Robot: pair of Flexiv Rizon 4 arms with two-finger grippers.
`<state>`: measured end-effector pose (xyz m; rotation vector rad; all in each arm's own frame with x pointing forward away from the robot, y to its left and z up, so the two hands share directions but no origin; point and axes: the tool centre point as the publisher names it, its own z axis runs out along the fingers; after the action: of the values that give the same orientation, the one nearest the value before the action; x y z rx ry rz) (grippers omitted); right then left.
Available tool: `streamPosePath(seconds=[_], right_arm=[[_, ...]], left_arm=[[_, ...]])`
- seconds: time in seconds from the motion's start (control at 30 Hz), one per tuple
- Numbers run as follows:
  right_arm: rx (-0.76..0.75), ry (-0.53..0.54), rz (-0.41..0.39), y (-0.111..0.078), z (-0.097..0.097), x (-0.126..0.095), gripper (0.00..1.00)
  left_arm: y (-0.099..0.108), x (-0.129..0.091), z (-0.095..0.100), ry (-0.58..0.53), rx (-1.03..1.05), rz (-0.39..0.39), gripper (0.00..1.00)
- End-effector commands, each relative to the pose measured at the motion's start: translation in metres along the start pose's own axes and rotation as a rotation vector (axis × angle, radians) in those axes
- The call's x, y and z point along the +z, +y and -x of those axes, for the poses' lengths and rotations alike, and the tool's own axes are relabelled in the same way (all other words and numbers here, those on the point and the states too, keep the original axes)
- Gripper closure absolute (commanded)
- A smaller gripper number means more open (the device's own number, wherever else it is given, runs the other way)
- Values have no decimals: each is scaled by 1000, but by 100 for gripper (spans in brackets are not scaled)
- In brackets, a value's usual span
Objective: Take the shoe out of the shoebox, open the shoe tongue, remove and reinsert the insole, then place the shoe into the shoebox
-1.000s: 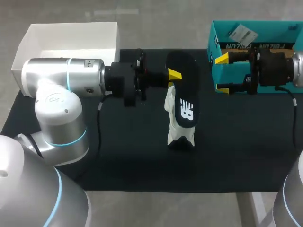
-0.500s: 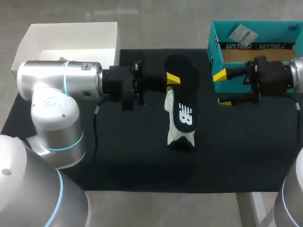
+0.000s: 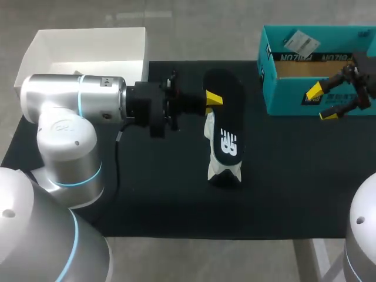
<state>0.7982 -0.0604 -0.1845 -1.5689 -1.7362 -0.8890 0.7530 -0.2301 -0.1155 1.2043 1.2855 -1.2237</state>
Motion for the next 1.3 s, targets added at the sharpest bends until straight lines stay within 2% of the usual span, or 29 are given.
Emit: streamPosePath(seconds=[0.03, 0.2, 0.37, 0.6, 0.67, 1.3], right_arm=[[48, -89, 169, -13, -14, -45, 0], [16, -135, 268, -17, -31, -75, 0], [3, -157, 301, -21, -34, -91, 0], [26, -153, 278, -21, -35, -87, 0], [26, -153, 278, -21, -35, -87, 0], [26, -153, 278, -21, -35, -87, 0]], left_arm=[[-1, -1, 1, 2, -2, 0, 100], [-3, -1, -2, 0, -9, 2, 100], [-4, 0, -5, -1, -20, 1, 100], [-5, 4, -3, -17, -21, 1, 100], [-4, 4, -1, -42, -12, 39, 100], [-4, 4, -1, -42, -12, 39, 100]])
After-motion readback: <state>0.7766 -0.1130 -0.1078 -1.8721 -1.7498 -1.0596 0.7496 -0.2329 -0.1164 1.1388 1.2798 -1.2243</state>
